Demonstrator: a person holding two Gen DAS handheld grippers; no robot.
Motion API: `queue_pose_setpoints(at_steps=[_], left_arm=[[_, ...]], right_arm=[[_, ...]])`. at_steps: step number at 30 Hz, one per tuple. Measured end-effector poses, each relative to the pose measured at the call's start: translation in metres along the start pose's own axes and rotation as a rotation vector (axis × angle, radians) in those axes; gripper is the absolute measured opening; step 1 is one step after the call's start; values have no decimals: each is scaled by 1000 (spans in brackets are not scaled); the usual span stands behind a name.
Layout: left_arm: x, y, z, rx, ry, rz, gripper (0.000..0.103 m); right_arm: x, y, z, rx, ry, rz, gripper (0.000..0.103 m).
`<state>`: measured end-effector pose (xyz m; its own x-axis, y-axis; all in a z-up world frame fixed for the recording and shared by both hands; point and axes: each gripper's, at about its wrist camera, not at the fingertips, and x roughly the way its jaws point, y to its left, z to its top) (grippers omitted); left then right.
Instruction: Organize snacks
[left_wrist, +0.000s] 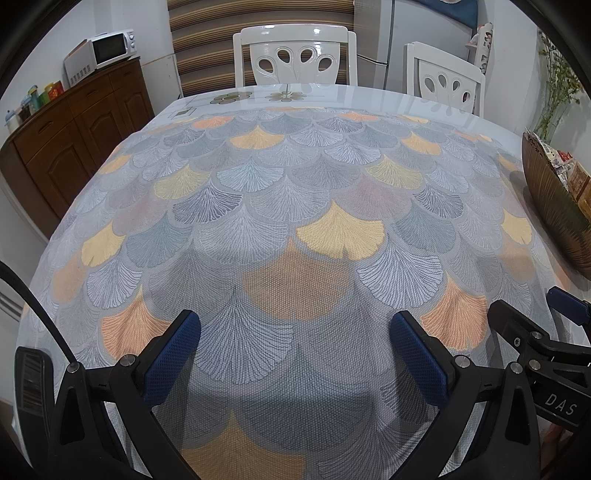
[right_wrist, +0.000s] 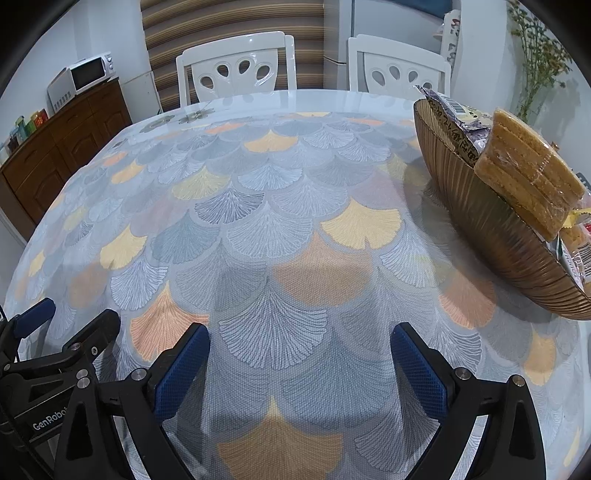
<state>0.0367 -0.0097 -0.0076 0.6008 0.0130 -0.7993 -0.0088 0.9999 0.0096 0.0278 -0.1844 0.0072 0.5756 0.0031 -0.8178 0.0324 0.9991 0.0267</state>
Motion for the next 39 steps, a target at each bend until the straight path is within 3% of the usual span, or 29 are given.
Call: queue_pose_setpoints(at_steps=[39], left_arm=[[0, 0, 0, -1, 0, -1, 103]], right_arm=[[1, 1, 0, 0, 5, 12, 102]])
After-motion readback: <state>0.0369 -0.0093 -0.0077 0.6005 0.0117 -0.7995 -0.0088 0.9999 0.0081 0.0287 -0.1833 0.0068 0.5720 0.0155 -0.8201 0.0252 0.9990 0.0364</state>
